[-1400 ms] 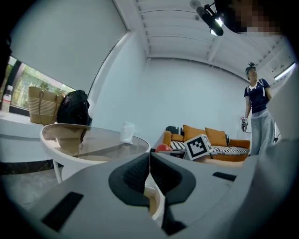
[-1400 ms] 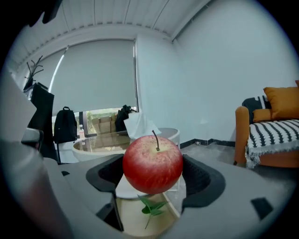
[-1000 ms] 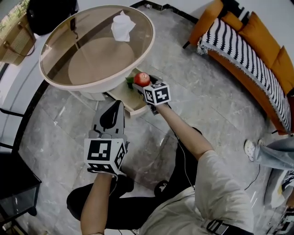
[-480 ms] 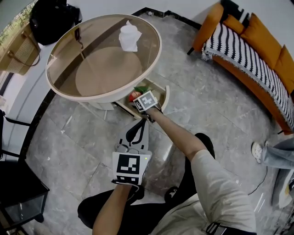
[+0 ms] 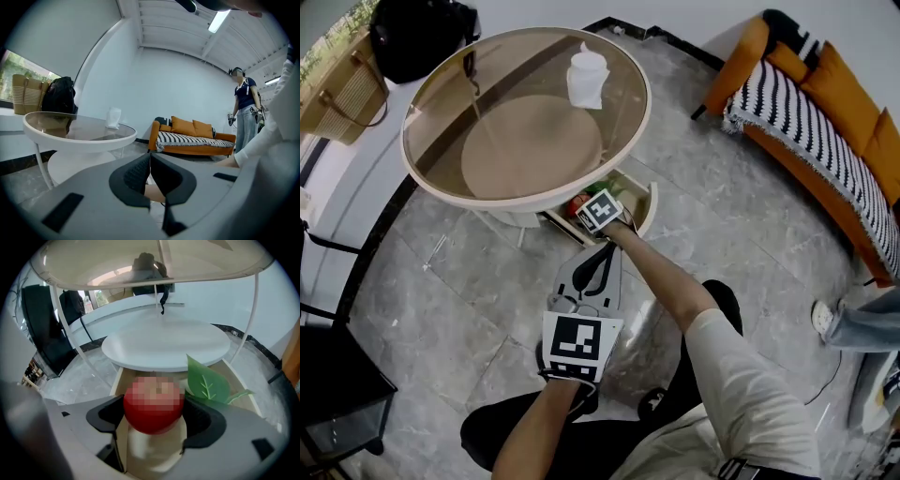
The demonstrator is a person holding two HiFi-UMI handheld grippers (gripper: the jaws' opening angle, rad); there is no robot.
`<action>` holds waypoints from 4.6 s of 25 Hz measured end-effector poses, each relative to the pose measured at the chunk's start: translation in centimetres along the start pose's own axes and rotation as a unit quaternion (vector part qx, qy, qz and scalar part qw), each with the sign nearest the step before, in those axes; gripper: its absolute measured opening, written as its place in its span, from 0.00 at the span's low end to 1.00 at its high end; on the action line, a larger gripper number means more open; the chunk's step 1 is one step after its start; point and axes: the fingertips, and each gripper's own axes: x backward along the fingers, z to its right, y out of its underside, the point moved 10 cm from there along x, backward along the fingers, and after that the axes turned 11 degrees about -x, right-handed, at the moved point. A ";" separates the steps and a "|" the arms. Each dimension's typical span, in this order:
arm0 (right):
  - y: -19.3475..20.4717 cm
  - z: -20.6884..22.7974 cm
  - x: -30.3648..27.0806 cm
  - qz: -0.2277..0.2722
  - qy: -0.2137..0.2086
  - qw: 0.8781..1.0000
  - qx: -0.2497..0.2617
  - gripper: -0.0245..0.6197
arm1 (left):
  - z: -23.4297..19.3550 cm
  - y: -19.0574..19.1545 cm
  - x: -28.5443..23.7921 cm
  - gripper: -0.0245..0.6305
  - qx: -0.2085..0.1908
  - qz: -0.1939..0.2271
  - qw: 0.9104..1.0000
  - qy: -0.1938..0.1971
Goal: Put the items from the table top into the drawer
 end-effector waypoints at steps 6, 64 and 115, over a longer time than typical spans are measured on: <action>1.0 0.4 -1.6 -0.021 0.009 1.000 -0.004 0.61 | -0.5 0.5 -0.1 0.07 0.002 -0.004 1.000 0.001; 3.2 5.1 21.9 0.158 -0.065 0.982 0.078 0.60 | -1.5 2.3 0.1 0.07 -0.031 -0.072 0.994 -0.072; -24.1 1.1 24.2 0.298 -0.030 0.954 0.029 0.56 | -9.7 -4.5 -0.6 0.07 0.031 0.062 0.997 -0.043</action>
